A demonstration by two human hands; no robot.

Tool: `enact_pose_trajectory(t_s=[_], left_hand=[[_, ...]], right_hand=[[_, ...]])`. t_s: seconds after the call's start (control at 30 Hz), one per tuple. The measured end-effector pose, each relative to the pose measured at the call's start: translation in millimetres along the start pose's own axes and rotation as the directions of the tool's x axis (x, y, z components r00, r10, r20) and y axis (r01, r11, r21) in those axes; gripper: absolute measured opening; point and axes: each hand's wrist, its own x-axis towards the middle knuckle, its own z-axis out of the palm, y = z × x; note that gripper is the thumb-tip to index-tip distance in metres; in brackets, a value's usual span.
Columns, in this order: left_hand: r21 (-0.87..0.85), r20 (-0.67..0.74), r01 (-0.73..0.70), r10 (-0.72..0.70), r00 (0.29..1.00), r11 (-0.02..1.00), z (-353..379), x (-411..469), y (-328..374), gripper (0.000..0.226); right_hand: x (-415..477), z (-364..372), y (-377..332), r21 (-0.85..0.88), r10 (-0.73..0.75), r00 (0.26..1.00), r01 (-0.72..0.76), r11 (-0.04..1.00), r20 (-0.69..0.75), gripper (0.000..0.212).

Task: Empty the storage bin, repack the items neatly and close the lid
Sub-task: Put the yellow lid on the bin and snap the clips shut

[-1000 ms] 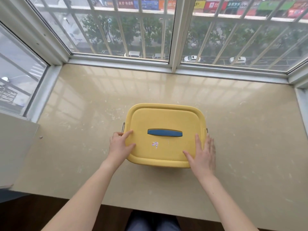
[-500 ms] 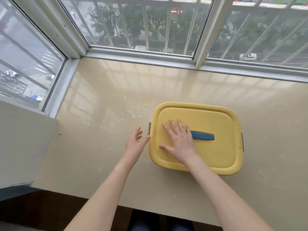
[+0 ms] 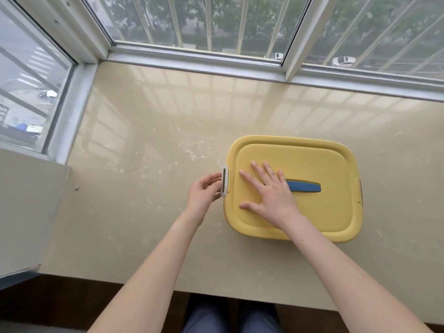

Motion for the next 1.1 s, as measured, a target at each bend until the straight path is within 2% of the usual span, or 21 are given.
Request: enact_pose_trajectory(t_s=[0.07, 0.2, 0.33, 0.47, 0.63, 0.9, 1.1], left_hand=[[0.015, 0.016, -0.011, 0.011, 1.0, 1.0, 0, 2, -1, 0.024], [-0.131, 0.064, 0.046, -0.038, 0.997, 0.99, 3, 3, 0, 0.028], [-0.161, 0.109, 0.045, -0.028, 0.994, 0.986, 0, 4, 0, 0.032], [-0.082, 0.048, 0.018, -0.014, 0.999, 0.996, 2, 6, 0, 0.039], [-0.001, -0.043, -0.036, 0.036, 0.998, 0.999, 8, 5, 4, 0.033], [0.194, -0.117, -0.118, 0.142, 0.983, 0.974, 20, 1, 7, 0.034], [0.256, -0.144, -0.148, 0.189, 0.971, 0.955, 25, -5, 2, 0.034]], right_hand=[[0, 1, 1, 0.01, -0.003, 1.0, 0.003, 1.0, -0.006, 0.083], [1, 1, 2, 0.017, -0.005, 1.0, 0.005, 1.0, -0.013, 0.082], [0, 2, 2, 0.046, -0.004, 1.0, 0.005, 0.999, -0.022, 0.083], [0, 2, 2, 0.079, -0.004, 0.999, 0.006, 0.997, -0.033, 0.084], [0, 1, 2, 0.098, 0.002, 0.999, 0.001, 0.995, -0.034, 0.085], [1, 3, 3, 0.081, -0.006, 1.0, 0.007, 0.997, -0.017, 0.087], [0, 3, 3, 0.091, -0.009, 1.0, 0.012, 0.996, -0.026, 0.086]])
